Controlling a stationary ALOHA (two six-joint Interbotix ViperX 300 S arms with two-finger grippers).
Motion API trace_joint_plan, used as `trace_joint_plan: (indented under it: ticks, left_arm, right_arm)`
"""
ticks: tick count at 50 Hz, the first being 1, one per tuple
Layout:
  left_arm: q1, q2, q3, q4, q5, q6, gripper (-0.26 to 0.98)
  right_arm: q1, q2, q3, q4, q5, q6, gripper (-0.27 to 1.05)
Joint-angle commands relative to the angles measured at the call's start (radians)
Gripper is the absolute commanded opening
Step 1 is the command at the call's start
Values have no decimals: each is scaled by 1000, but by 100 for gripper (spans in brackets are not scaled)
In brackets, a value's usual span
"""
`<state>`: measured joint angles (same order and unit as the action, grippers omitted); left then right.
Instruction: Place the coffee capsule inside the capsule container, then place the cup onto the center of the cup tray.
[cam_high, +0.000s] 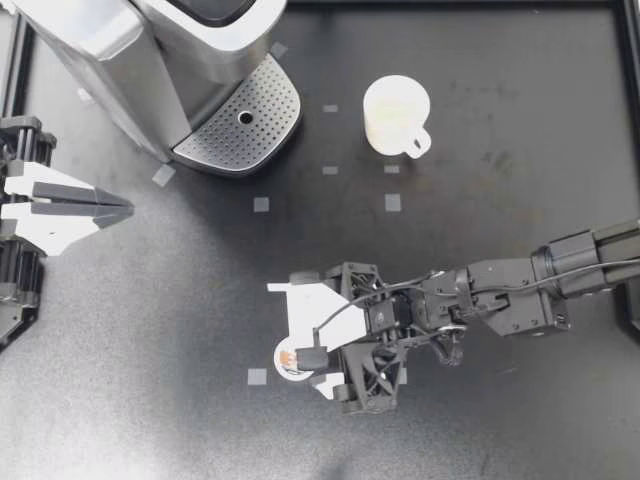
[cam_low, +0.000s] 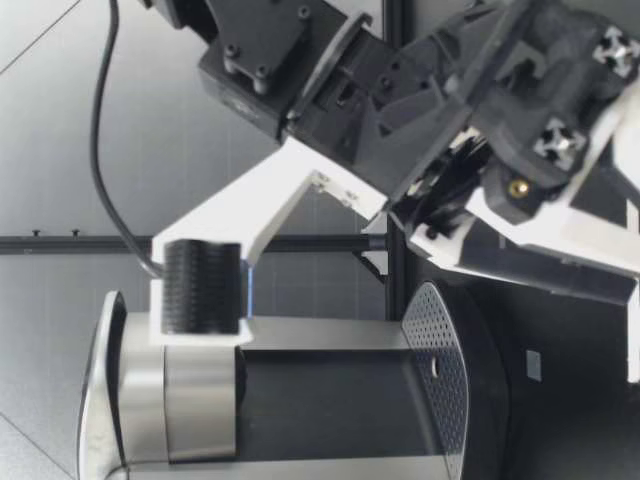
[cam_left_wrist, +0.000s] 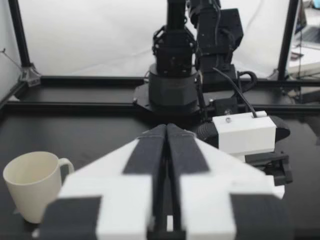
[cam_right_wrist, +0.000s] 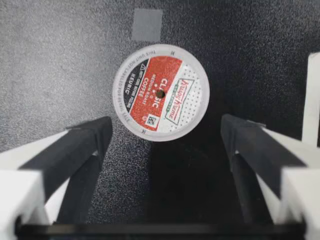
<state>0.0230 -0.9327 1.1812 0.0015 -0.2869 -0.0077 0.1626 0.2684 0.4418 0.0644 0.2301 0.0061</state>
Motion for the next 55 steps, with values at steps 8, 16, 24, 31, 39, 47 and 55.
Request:
trace_joint_plan:
  ticks: [8,16,24,31,39,47,55]
  left_arm:
    - [2,3,-14,0,-3,2,5]
    - [2,3,-14,2,-5,2,5]
    - [2,3,-12,0,-5,5,5]
    - [2,3,-11,0,-5,5,5]
    - [2,2,-8,0,-5,5,5]
    - [0,-2,-6,0,-5,5,5]
    - [2,-3,-6,0,-3,8,5]
  right_arm:
    - [5,0,-32,0,-11,-5,86]
    - [5,9,-48,0,-11,-11,86]
    - [5,21,-63,0,-11,-12,86]
    - [5,32,-77,0,-11,-15,86]
    - [5,40,-84,-2,-9,-15,86]
    - [5,43,-89,0,2,-14,85]
    - [5,44,-94,0,8,-14,80]
